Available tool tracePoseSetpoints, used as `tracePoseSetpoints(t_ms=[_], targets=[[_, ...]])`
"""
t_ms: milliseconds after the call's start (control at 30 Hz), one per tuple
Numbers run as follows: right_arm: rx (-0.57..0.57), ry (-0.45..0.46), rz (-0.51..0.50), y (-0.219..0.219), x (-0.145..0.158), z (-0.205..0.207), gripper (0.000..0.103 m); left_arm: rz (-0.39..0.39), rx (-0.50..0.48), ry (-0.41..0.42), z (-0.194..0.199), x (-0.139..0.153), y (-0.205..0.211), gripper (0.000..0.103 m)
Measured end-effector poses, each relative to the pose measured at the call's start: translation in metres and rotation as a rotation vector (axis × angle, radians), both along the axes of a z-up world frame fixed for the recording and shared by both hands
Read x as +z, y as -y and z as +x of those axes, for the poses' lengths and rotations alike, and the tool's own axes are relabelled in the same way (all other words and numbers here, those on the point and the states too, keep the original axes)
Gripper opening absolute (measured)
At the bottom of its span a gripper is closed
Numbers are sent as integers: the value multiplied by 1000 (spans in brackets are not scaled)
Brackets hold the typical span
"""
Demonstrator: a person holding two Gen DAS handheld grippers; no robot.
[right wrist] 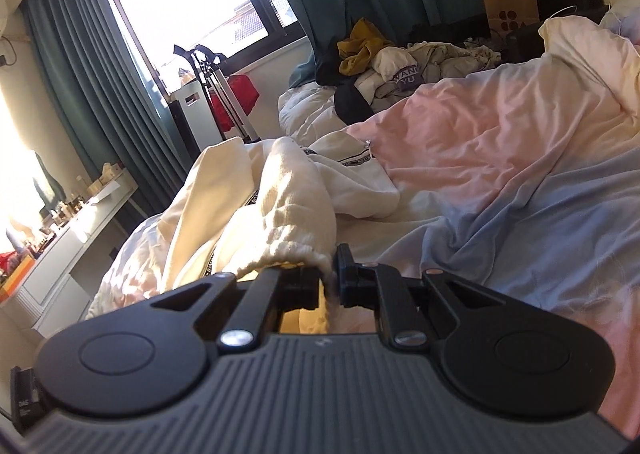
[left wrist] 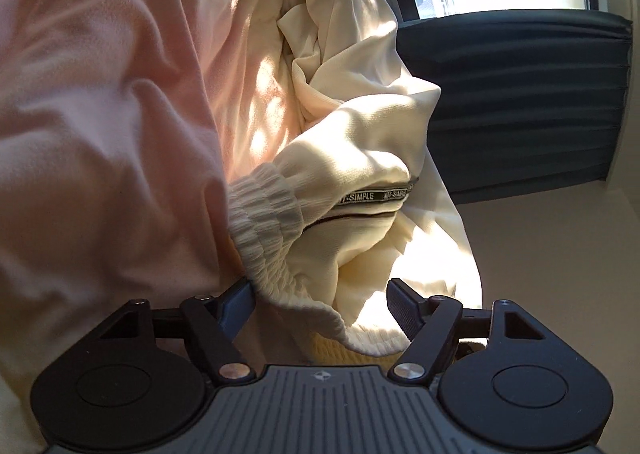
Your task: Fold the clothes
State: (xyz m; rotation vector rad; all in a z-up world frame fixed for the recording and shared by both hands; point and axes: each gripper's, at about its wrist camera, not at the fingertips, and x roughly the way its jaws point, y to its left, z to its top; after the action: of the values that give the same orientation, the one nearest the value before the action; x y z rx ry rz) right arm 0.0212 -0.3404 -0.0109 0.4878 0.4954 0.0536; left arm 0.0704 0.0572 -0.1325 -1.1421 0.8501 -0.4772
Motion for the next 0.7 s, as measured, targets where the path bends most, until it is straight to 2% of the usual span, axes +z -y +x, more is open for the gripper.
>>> tracePoseSetpoints(t_ms=[133,233,433,600,700], targets=[[10,6,30,3,0,0,11,1,-84,-6,-1,-6,21,75],[20,22,30,2,3,-3,11,-28,-43,12,5,-10,20,75],[-30,-35,0,5,-5,2,12,-174,91,19,15,-17,2,72],[-49,-134,-24,6,-21,8,12,-181,135,101,14,-2,-7,74],[-55,-188,-25,5,-31,11,13,-188,128,101,16,-3,-6,74]])
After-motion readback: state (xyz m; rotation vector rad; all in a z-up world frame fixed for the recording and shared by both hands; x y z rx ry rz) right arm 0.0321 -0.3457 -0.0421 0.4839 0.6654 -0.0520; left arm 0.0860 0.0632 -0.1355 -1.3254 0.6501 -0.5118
